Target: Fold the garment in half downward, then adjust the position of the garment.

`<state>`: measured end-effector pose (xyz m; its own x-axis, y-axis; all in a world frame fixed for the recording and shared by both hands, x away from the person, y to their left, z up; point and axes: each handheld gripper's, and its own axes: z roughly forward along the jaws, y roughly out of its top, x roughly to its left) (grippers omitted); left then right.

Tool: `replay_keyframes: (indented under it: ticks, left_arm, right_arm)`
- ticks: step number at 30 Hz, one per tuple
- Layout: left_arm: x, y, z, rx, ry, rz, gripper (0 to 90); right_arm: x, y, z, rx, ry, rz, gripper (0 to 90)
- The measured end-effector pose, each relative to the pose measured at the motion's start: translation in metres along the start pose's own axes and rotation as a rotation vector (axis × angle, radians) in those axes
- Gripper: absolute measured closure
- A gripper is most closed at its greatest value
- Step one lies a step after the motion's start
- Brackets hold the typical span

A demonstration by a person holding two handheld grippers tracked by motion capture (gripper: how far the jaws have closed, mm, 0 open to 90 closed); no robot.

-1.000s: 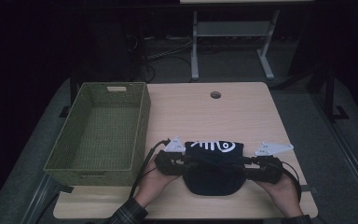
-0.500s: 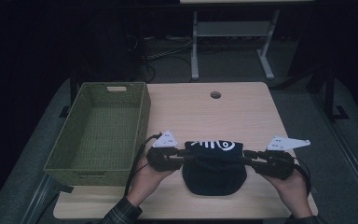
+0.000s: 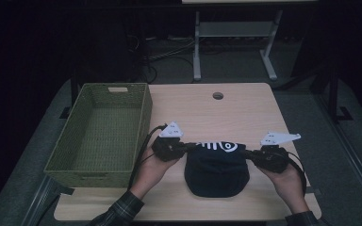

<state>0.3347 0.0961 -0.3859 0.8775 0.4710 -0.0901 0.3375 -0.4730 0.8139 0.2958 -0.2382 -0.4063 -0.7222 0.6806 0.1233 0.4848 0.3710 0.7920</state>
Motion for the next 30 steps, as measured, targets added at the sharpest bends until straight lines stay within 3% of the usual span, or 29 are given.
replay_keyframes:
  ticks: [9, 13, 23, 30]
  left_arm:
    - [0.018, 0.005, 0.031, 0.028, 0.051, -0.039, 89.7]
    - [0.028, 0.0, 0.05, 0.07, 0.062, -0.064, 89.7]
    - [0.025, -0.011, 0.062, 0.126, 0.045, -0.069, 89.7]
    - [0.03, -0.018, 0.072, 0.165, 0.057, -0.076, 89.8]
  right_arm:
    - [0.006, -0.005, 0.013, 0.038, 0.015, -0.012, 90.0]
    - [0.013, -0.011, 0.014, 0.056, 0.029, -0.009, 90.0]
    - [0.036, -0.035, 0.01, 0.087, 0.028, -0.017, 90.0]
    - [0.044, -0.049, 0.015, 0.123, 0.012, -0.019, 90.0]
